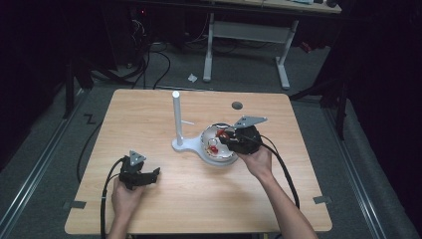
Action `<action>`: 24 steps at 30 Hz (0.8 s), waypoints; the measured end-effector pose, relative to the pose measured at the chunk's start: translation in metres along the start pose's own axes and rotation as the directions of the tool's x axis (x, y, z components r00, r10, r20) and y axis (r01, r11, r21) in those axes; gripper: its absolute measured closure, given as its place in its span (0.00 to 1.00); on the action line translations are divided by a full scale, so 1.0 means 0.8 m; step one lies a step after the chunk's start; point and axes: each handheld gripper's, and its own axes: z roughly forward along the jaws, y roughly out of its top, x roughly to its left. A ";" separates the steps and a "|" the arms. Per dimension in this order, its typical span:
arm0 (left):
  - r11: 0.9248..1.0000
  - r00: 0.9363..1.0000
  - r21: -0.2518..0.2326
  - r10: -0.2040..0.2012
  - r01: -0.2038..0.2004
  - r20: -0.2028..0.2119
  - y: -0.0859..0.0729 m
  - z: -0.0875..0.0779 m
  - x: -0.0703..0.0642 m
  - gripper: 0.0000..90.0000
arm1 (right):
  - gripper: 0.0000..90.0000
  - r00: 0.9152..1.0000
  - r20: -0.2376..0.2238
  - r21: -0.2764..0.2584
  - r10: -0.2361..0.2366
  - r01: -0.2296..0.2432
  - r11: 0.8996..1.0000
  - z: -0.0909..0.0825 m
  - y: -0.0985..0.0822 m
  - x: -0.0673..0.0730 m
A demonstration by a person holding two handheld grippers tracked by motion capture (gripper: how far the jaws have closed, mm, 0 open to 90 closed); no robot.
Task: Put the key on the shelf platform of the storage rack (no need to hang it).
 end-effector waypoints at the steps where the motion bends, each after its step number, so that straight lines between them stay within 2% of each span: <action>1: 1.000 1.000 0.000 0.000 0.000 0.000 0.000 0.000 0.000 0.23 | 0.75 1.000 -0.002 0.005 0.002 -0.002 1.000 0.003 -0.001 -0.001; 14: 1.000 1.000 0.000 0.000 0.000 0.000 0.000 0.000 0.000 0.23 | 0.75 0.998 0.007 0.072 0.055 -0.056 0.996 0.039 -0.020 -0.013; 24: 1.000 1.000 0.000 0.000 0.000 0.000 0.000 0.000 0.000 0.23 | 0.75 0.997 0.070 0.106 0.043 -0.051 0.993 0.055 -0.025 -0.016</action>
